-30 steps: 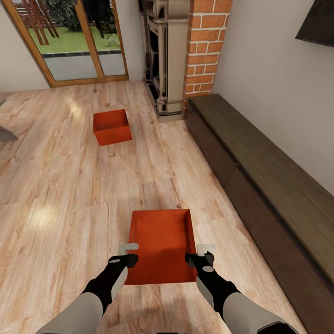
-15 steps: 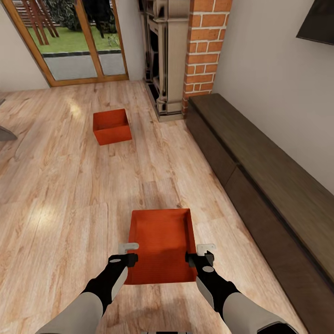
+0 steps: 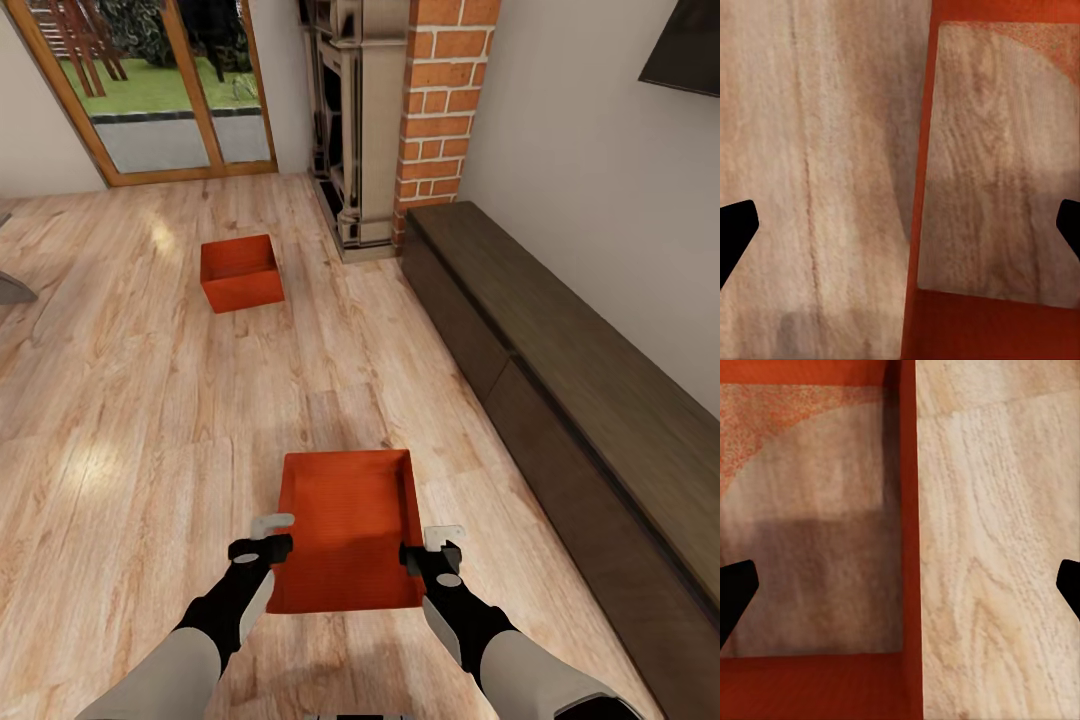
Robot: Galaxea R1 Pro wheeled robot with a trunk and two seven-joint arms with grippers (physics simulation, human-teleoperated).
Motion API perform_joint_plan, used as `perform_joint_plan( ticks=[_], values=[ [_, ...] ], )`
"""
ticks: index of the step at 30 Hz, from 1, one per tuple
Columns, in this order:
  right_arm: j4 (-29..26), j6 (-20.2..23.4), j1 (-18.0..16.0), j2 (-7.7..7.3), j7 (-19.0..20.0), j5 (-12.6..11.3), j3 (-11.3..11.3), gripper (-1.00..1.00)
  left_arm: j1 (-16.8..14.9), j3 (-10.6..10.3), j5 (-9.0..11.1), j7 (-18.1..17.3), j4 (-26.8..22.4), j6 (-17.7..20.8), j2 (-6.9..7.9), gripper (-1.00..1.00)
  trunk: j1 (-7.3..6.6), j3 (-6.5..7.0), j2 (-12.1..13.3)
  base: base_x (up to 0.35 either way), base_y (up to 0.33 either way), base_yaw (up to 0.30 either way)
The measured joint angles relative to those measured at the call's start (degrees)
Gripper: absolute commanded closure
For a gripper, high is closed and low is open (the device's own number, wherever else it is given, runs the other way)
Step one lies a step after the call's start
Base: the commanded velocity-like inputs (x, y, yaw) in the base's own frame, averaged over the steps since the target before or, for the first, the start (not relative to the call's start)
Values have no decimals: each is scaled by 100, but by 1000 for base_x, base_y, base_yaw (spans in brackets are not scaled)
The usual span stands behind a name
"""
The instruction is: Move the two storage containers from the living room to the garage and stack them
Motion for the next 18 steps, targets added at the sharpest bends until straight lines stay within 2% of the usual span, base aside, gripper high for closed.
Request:
perform_joint_plan(
  ticks=[4,9,14,18],
  values=[
    [2,0,0,0,0,0,0,-100,-3,-76,-90,-5,-7,-10,-3,-100,0,0,0,0,0,0],
    [4,0,0,0,0,0,0,-100,0,-278,-382,-4,-8,-25,-17,-100,0,0,0,0,0,0],
    [0,0,0,0,0,0,0,-100,1,-319,-461,5,3,-25,-25,-100,0,0,0,0,0,0],
    [-1,0,0,0,0,0,0,-100,1,-312,-441,6,47,-33,-29,-100,0,0,0,0,0,0]
  ],
)
